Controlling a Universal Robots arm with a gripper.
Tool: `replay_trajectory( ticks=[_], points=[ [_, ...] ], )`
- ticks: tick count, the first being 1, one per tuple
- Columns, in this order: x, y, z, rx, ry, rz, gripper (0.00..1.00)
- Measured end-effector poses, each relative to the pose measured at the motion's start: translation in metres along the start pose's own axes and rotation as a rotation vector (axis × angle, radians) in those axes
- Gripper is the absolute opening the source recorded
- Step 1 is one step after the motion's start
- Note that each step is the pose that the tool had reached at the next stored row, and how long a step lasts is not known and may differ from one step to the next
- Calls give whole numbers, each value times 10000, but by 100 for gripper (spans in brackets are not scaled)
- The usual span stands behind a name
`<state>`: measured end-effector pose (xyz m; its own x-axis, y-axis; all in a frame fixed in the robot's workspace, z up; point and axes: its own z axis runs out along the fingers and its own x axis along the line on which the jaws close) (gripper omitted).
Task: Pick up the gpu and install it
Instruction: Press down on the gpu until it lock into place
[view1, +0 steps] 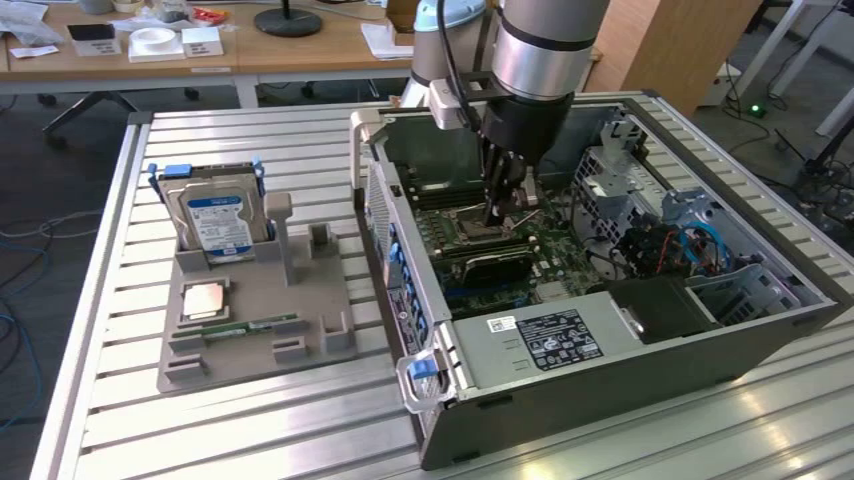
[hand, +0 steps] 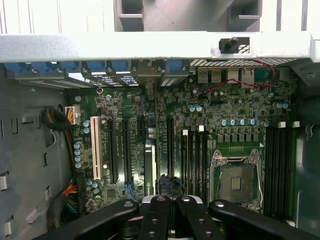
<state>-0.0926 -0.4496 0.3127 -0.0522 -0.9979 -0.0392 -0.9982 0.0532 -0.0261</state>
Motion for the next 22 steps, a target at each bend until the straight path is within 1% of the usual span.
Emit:
replay_trajectory(
  ticks=[3, 4, 7, 12, 18, 22],
  points=[
    [0, -10, -1, -82, 6, 3, 11],
    [0, -10, -1, -93, 7, 4, 11],
    [-1, -11, 2, -94, 7, 4, 11],
    [1, -17, 46, -95, 11, 3, 11],
    [3, -22, 122, -144, 13, 7, 11],
    [5, -22, 162, -155, 14, 6, 11]
  ],
)
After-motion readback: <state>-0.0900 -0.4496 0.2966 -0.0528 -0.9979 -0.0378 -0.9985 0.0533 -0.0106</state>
